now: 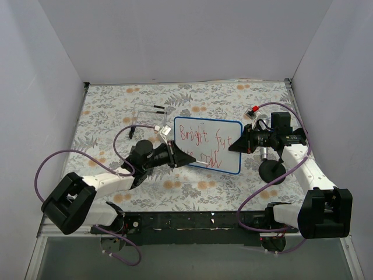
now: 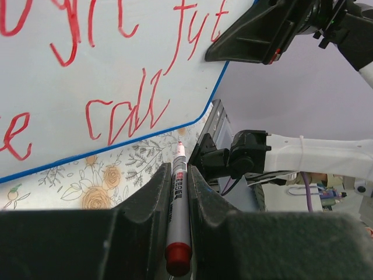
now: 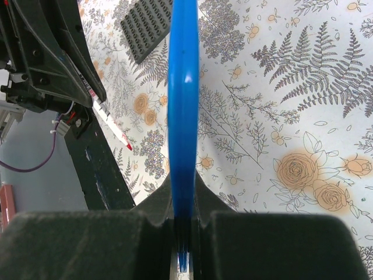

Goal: Write a sentence on the whiteboard
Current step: Write with the whiteboard marker without the cap on the whiteboard, then put down the whiteboard on the whiteboard stand.

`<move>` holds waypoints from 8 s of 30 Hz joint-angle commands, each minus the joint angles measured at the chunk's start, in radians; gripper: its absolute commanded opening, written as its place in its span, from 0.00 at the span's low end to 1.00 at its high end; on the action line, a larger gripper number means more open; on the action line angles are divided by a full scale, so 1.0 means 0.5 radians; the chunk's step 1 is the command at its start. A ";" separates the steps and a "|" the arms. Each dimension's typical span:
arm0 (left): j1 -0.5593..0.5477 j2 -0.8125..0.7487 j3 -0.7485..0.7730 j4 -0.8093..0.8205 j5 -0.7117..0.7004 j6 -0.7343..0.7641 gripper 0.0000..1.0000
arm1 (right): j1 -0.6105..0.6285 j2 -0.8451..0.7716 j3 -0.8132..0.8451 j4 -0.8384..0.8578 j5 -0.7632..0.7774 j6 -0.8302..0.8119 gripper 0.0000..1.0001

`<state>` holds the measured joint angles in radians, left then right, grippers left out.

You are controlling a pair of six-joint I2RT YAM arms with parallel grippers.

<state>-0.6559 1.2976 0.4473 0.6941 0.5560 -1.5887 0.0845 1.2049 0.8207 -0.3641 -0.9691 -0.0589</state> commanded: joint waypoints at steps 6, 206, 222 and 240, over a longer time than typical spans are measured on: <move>-0.087 -0.184 -0.164 0.121 -0.280 0.008 0.00 | -0.006 -0.060 0.015 0.072 -0.114 0.004 0.01; 0.732 -1.070 0.111 -0.507 0.495 0.323 0.00 | -0.046 -0.155 0.674 -0.814 -0.111 -0.885 0.01; 0.735 -1.165 -0.041 -0.417 0.618 0.429 0.00 | -0.043 -0.072 1.074 -1.094 -0.169 -1.103 0.01; 0.735 -1.193 -0.081 -0.443 0.652 0.536 0.00 | -0.046 -0.063 1.052 -1.106 -0.169 -1.128 0.01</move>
<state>-0.2955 0.7227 0.4095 0.4564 0.8772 -1.3354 0.0654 1.1862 1.3186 -0.9440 -0.9710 -0.6098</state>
